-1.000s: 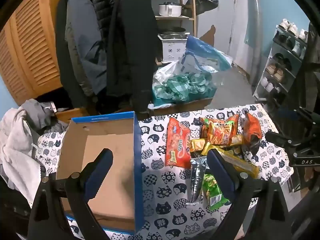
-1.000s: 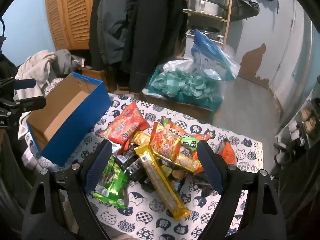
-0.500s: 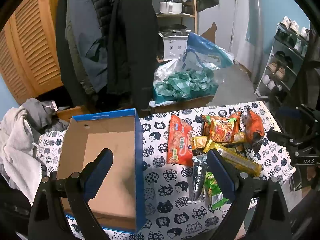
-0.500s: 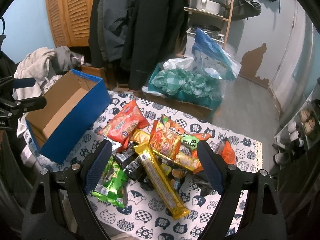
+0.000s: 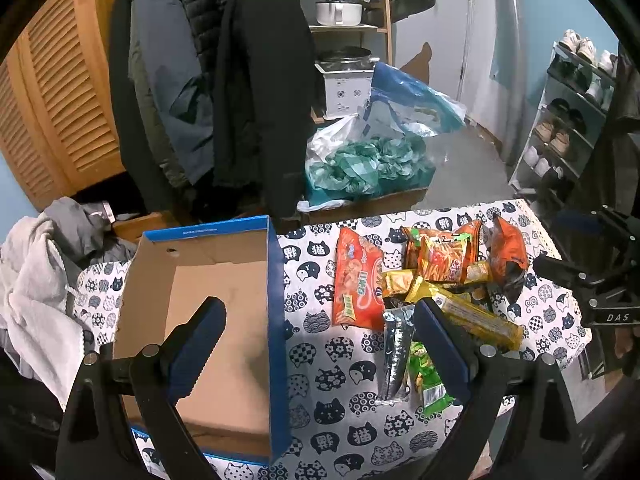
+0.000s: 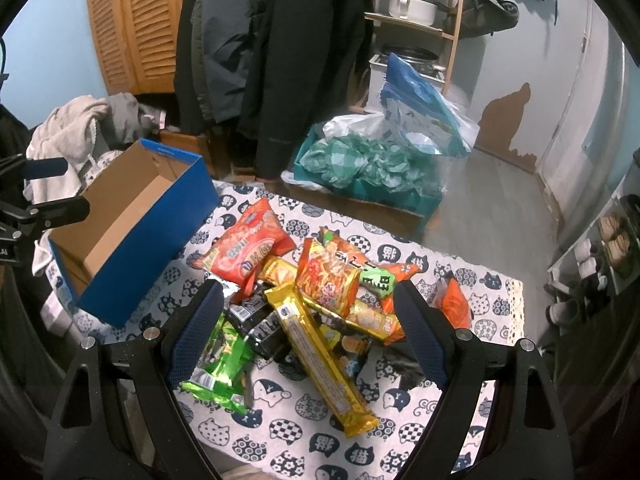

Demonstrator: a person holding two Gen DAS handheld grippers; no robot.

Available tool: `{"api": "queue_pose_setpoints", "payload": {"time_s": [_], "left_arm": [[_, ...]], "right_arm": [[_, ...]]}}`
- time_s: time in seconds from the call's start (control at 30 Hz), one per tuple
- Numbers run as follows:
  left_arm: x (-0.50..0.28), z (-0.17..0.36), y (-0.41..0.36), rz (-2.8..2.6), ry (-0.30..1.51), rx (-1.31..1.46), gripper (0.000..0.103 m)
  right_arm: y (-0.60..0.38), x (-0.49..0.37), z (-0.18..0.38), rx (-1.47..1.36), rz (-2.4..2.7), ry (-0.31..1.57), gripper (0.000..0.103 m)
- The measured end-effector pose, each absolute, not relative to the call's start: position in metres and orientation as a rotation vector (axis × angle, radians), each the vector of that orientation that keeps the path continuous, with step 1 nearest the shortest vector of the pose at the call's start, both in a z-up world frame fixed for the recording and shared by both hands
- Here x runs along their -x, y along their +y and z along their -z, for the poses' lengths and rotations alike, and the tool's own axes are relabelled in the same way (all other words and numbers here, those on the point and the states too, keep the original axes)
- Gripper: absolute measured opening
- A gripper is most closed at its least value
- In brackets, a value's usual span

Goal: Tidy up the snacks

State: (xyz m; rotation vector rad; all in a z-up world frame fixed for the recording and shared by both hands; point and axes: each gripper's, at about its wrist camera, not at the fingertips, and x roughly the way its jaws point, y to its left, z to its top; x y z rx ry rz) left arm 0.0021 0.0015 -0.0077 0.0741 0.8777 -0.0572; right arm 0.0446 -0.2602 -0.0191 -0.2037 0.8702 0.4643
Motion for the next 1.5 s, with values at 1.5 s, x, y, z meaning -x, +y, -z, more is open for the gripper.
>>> {"api": "queue_pose_setpoints", "payload": {"time_s": [1.5], "left_arm": [[0.0028,0.0128,0.0037,0.055,0.888,-0.084,0.096]], "right_arm": [[-0.2579,-0.0434,0.0207,0.208,-0.467,0.875,0.085]]}}
